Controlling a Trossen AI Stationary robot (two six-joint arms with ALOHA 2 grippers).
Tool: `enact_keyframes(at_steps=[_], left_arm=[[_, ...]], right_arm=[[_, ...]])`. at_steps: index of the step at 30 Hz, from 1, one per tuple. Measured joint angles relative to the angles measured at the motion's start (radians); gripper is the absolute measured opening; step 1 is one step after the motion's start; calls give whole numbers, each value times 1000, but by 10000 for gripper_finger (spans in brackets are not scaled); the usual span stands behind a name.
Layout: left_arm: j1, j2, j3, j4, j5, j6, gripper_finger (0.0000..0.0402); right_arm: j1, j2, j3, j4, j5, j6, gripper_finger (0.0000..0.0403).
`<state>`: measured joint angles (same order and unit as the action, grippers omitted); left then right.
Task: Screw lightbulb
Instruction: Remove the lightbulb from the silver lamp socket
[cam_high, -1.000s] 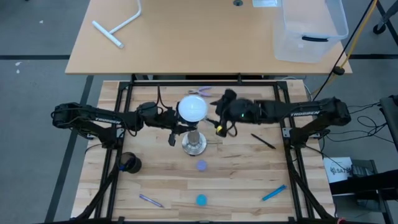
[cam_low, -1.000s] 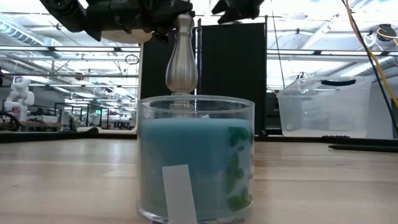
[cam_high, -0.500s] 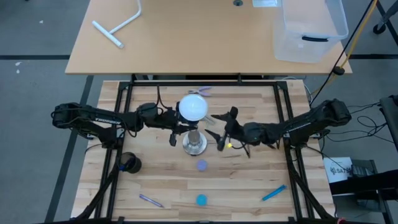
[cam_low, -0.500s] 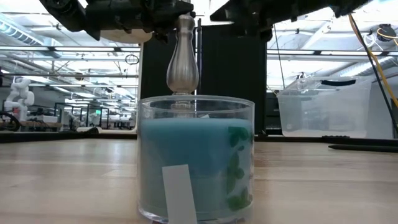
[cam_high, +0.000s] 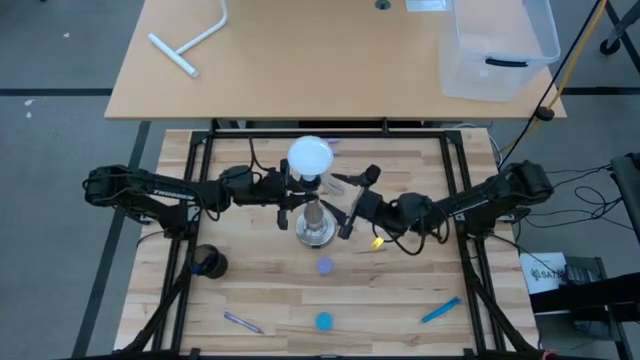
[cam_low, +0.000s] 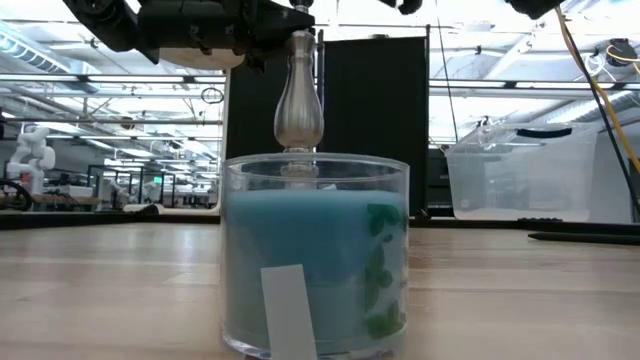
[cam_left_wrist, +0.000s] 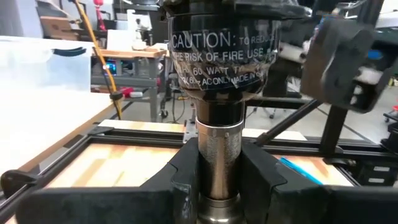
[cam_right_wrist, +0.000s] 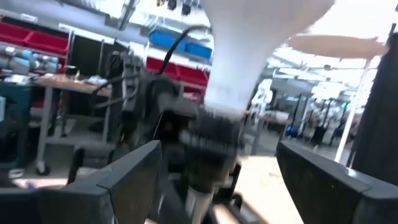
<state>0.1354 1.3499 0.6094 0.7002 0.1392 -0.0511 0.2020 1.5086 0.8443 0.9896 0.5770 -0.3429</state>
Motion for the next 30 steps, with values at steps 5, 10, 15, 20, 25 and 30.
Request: enact_keyframes(at_steps=[5,10,15,20,25,30], left_arm=[[0,0,0,1,-1,3,75],[0,0,-1,2,-1,4,75],[0,0,-1,3,-1,4,75],[-5,0,-1,7,-2,8,75],[-5,0,-1,7,-2,8,75],[-5,0,-1,6,-1,9,75]], right_arm=[[-13,19,78,7,-7,-36,311],[-41,39,148,-20,-46,-22,311],[-80,98,234,-75,-67,16,311],[-105,165,311,-86,-79,-2,311],[-109,175,338,-83,-82,-40,287],[-109,140,338,-105,-82,-29,232]])
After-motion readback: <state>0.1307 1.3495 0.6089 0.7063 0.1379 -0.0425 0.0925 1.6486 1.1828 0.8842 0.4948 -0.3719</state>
